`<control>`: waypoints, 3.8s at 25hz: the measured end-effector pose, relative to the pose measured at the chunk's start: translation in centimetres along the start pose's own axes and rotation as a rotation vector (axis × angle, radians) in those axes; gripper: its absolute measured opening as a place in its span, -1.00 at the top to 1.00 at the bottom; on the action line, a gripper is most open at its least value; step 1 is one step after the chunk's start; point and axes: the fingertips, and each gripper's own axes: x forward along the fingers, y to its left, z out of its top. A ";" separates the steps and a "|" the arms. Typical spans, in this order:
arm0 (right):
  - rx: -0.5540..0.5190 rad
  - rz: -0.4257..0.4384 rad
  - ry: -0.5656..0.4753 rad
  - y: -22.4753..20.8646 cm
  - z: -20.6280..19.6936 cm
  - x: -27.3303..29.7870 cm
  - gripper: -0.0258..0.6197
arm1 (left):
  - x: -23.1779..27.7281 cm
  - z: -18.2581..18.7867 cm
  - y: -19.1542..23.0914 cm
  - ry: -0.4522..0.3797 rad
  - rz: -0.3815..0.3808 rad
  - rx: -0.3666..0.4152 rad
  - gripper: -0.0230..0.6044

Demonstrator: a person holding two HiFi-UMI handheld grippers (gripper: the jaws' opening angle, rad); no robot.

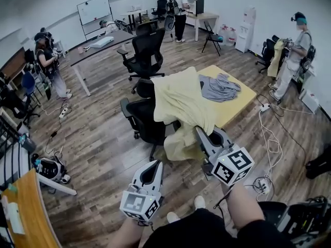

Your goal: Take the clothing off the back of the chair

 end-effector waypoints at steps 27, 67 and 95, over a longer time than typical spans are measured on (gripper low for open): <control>-0.024 0.133 0.104 -7.8 -0.4 -18.7 0.77 | 6.4 -2.1 -20.3 0.025 0.024 0.019 0.88; -0.069 0.288 0.248 -6.6 -7.4 -25.7 0.77 | 3.1 -6.6 -25.4 0.053 0.215 -0.030 0.88; -0.067 0.286 0.260 -6.9 -7.7 -26.0 0.77 | 3.1 -6.9 -26.1 0.070 0.215 -0.021 0.88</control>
